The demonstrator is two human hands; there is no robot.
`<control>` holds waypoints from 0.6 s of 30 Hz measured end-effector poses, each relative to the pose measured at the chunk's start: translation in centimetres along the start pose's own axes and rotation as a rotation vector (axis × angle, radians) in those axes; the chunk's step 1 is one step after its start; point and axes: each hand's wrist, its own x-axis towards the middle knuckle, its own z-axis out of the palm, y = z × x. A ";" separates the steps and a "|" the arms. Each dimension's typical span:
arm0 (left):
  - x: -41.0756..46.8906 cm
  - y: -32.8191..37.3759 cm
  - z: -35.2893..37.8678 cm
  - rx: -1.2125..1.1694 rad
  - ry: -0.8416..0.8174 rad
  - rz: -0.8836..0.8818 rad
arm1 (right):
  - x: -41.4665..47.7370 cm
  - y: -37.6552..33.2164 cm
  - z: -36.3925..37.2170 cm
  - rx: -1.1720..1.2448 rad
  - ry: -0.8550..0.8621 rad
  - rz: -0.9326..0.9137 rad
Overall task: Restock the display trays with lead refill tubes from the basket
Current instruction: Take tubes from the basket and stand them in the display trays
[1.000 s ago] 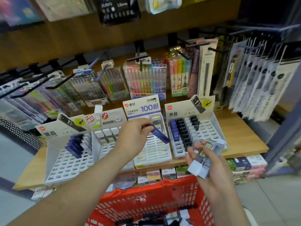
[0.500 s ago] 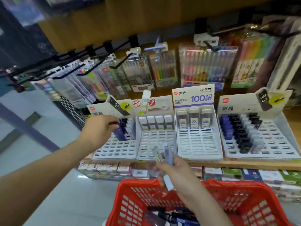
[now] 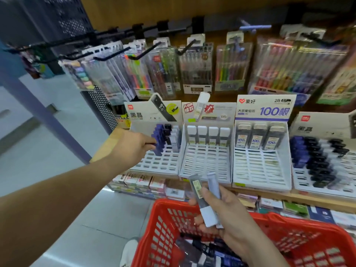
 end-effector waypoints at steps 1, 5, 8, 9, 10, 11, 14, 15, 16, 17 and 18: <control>0.0 -0.1 0.4 0.023 -0.012 -0.012 | 0.0 0.1 0.0 0.000 0.011 -0.004; 0.3 0.2 1.2 -0.010 -0.016 -0.169 | -0.1 0.0 0.1 0.110 0.051 0.021; 0.8 0.9 1.0 -0.074 0.048 -0.227 | -0.2 -0.3 0.2 0.248 0.050 0.051; 0.9 1.1 0.9 -0.069 0.064 -0.223 | -0.3 -0.4 0.2 0.279 0.047 0.059; 1.0 1.2 0.7 -0.058 0.070 -0.230 | -0.5 -0.5 0.2 0.302 0.039 0.062; 1.1 1.4 0.4 -0.046 0.072 -0.242 | -0.7 -0.6 0.2 0.317 0.023 0.055; 1.2 2.3 -0.6 -0.005 0.086 -0.260 | -0.9 -1.0 0.3 0.345 -0.013 -0.021; 1.3 3.1 -1.0 -0.016 0.094 -0.246 | -0.9 -1.0 0.3 0.371 0.003 -0.049; 1.4 4.2 -1.5 -0.083 0.079 -0.237 | -0.8 -1.1 0.3 0.407 0.021 -0.078; 1.3 5.7 -2.0 -0.238 0.005 -0.250 | -0.7 -1.1 0.3 0.442 0.040 -0.106; 1.2 7.5 -2.4 -0.467 -0.143 -0.279 | -0.6 -1.3 0.4 0.476 0.057 -0.131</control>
